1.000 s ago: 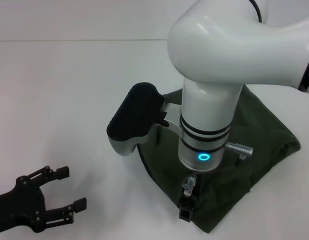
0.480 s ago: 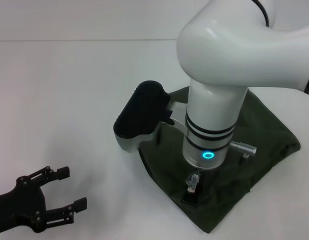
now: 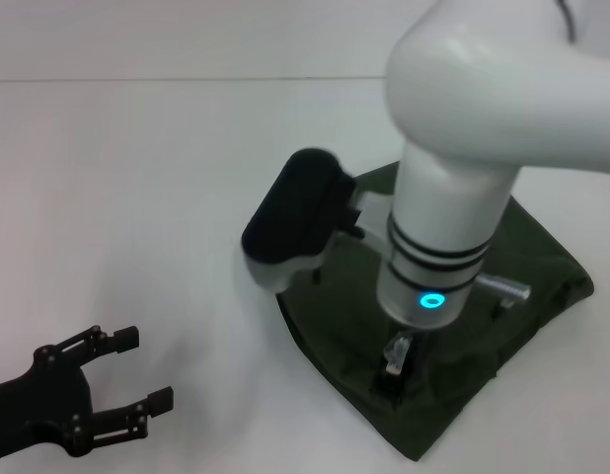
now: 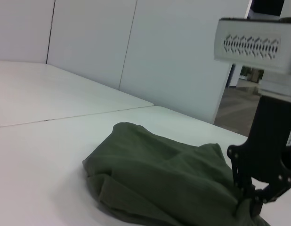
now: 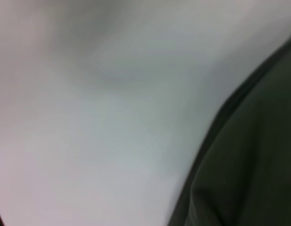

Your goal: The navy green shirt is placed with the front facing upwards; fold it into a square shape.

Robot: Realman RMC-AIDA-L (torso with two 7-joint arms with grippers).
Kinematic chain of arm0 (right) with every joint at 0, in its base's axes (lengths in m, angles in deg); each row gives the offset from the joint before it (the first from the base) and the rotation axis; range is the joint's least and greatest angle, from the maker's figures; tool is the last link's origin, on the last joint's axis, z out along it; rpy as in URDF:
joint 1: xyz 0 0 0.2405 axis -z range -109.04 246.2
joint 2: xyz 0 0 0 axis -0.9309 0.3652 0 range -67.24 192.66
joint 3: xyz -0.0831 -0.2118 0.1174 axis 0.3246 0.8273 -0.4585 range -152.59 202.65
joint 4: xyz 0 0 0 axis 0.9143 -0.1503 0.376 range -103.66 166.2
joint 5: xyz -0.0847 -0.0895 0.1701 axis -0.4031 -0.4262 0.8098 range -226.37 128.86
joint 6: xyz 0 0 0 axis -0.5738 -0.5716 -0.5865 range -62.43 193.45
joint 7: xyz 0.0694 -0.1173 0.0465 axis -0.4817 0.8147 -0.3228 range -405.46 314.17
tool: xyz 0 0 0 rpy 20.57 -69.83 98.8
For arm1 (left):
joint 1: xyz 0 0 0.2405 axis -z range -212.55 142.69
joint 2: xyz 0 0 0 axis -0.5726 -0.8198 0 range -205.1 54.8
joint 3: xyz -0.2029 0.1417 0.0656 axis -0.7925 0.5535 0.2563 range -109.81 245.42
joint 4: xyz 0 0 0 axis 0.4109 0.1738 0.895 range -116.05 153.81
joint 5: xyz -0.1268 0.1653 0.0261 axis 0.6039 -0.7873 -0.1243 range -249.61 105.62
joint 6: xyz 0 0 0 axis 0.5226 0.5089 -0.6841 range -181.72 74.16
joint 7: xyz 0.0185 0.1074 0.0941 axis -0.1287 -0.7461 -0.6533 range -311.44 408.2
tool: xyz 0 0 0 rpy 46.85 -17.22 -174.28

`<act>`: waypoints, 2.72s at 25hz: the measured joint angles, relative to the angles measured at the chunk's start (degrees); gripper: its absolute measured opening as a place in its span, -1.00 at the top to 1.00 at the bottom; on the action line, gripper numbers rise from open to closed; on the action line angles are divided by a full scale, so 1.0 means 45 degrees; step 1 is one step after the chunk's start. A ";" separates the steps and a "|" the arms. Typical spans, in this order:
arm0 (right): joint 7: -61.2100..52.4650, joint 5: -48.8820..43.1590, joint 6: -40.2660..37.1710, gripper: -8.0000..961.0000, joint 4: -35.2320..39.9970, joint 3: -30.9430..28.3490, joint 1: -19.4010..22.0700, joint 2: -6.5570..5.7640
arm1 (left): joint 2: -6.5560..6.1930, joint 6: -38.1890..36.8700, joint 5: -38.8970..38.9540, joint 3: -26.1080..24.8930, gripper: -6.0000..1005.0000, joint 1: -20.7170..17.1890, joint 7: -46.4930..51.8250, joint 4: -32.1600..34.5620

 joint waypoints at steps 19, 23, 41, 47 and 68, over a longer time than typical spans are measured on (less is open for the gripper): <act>0.5217 -0.2913 -0.2198 0.81 0.3750 -0.8162 0.3611 -0.0234 | -0.0040 -0.0017 0.0119 -0.0039 -0.79 0.0314 0.0632 -0.0137; 0.6853 -0.3124 -0.2000 0.81 0.3627 -0.9372 0.3622 -0.0252 | -0.0040 -0.0094 0.0120 -0.0039 -0.79 0.0420 0.0886 -0.0136; 1.0112 -0.4242 0.0900 0.81 0.3638 -0.9598 0.3475 -0.0222 | 0.0040 -0.0161 0.0114 -0.0159 -0.79 0.0375 0.1615 -0.0130; 1.0649 -0.4739 0.1666 0.81 0.3758 -0.9674 0.3389 -0.0225 | 0.0051 -0.0217 0.0113 -0.0217 -0.79 0.0476 0.1847 -0.0130; 1.2291 -0.5353 0.3366 0.81 0.3388 -1.0481 0.3538 -0.0233 | 0.0196 -0.0145 0.0142 -0.0696 -0.79 0.0624 0.2375 -0.0136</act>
